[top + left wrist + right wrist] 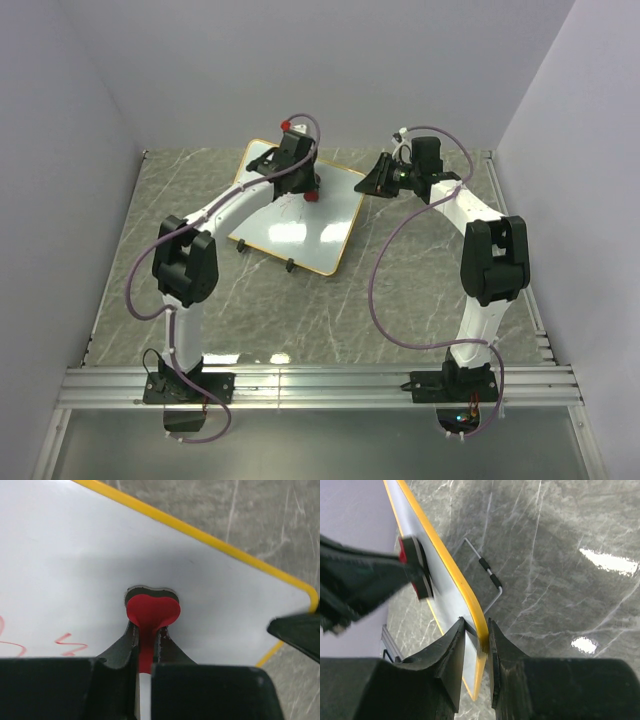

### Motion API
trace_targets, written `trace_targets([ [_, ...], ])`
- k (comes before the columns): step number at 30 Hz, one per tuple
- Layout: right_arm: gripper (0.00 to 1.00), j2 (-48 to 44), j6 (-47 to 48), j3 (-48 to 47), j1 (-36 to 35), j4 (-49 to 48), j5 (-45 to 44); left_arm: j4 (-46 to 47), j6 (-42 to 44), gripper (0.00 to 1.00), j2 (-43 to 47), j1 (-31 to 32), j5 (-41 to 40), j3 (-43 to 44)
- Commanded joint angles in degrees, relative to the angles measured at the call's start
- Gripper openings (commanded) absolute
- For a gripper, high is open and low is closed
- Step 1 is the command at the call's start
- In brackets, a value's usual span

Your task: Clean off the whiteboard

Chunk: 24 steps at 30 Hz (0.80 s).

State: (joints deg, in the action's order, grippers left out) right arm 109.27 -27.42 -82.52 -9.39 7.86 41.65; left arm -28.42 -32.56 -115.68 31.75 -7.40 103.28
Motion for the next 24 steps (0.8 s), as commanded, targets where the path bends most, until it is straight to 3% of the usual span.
trace_targets([
  [1, 0.0, -2.4, 1.49, 0.26, -0.98, 3.74, -0.52, -1.99, 1.53, 0.0, -2.8, -2.13, -3.58, 0.43],
  [16, 0.0, -1.96, 1.67, -1.5, -0.98, 4.71, -2.01, 6.27, -0.31, 0.0, 13.45, 0.24, -1.13, -32.15],
  [24, 0.0, -1.96, 1.32, -1.24, -0.98, 4.62, -2.1, 7.68, -0.49, 0.0, 14.61, 3.67, 1.42, -35.52],
])
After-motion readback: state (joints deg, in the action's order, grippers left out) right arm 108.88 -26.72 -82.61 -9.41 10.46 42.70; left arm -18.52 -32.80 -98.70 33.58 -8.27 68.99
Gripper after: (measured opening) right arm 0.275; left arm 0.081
